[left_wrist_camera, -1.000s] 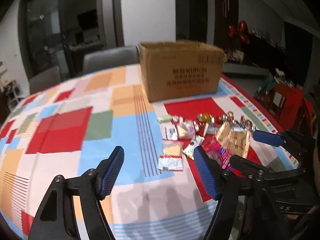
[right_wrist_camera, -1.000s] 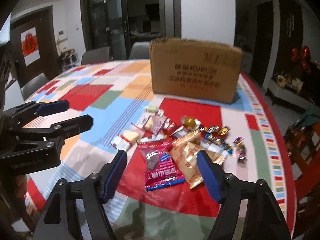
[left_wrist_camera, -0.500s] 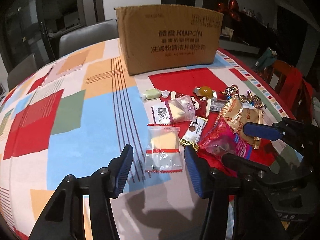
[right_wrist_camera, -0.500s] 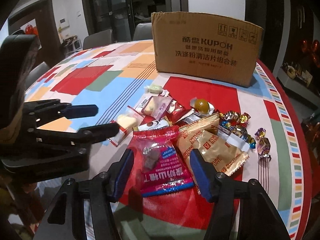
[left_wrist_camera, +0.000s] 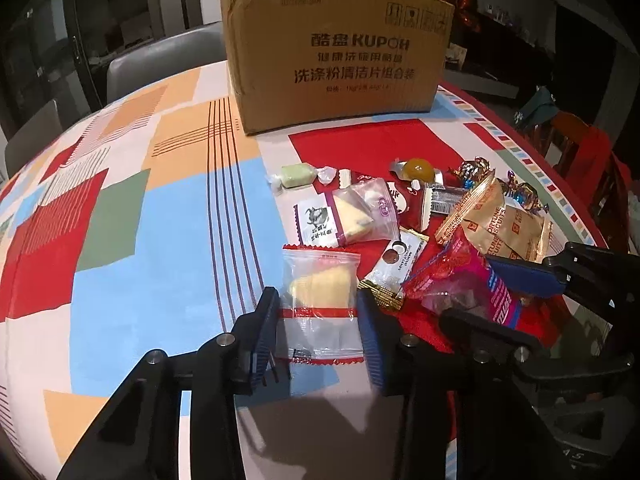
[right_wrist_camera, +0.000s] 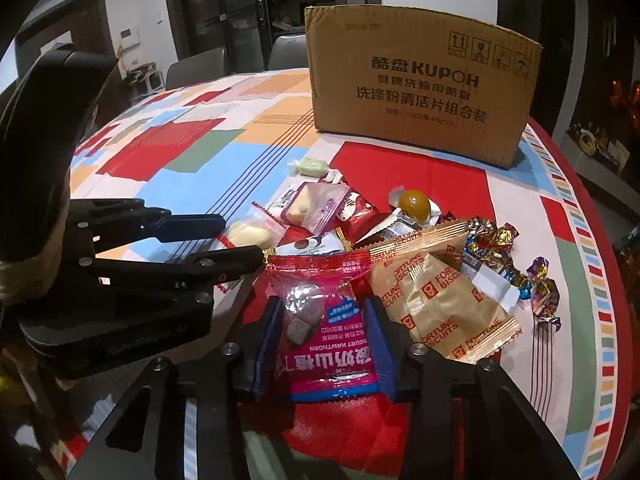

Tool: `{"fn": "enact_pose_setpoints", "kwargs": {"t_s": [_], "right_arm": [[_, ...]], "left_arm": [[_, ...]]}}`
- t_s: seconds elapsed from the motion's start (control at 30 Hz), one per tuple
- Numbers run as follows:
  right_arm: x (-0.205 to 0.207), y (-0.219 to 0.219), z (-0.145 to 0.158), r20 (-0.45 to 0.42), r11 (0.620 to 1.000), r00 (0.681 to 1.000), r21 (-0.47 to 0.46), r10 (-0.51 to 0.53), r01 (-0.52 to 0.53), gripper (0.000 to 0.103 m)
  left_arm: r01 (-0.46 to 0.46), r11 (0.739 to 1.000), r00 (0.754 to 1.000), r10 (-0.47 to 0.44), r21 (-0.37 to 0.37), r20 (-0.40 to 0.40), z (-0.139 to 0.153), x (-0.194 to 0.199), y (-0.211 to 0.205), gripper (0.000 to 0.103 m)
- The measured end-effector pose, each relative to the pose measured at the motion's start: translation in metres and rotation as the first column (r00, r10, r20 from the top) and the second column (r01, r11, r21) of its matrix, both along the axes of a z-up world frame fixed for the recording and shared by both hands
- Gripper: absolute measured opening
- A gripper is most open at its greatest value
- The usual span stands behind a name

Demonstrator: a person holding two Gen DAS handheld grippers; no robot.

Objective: Organize snacks
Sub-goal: 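Grasp the red-and-blue snack bag with the right gripper while the left grasps the white cake packet, then lift both held packets and carry them over the cardboard box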

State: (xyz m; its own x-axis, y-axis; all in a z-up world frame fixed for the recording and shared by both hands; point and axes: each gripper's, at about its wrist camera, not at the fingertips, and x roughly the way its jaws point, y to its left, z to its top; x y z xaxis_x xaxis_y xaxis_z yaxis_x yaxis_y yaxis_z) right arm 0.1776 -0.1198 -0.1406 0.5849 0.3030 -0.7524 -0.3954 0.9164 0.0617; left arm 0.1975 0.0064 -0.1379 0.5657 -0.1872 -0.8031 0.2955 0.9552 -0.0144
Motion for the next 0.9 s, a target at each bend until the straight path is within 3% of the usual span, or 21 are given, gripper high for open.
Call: {"fn": "enact_pose_setpoints", "kwargs": {"t_s": [0.4,0.7,0.9], "right_arm": [[-0.007,-0.001,0.014,0.045,1.0,0.999,0.03,-0.008,0.007,0.035],[-0.018,-0.008,0.052,0.117,0.997,0.993,0.075,-0.013,0.004,0.035],[-0.02,-0.012,0.091,0.235,0.995,0.972,0.095,-0.028,0.006,0.035]], "left_arm": [[-0.043,0.999,0.999,0.044,-0.025,0.027,0.017,-0.018,0.008,0.033],[-0.087,0.994,0.987,0.095,-0.065,0.127,0.068,-0.042,0.013,0.033],[-0.093,0.992,0.974,0.11,-0.09,0.197,0.106,-0.049,0.013,0.033]]}}
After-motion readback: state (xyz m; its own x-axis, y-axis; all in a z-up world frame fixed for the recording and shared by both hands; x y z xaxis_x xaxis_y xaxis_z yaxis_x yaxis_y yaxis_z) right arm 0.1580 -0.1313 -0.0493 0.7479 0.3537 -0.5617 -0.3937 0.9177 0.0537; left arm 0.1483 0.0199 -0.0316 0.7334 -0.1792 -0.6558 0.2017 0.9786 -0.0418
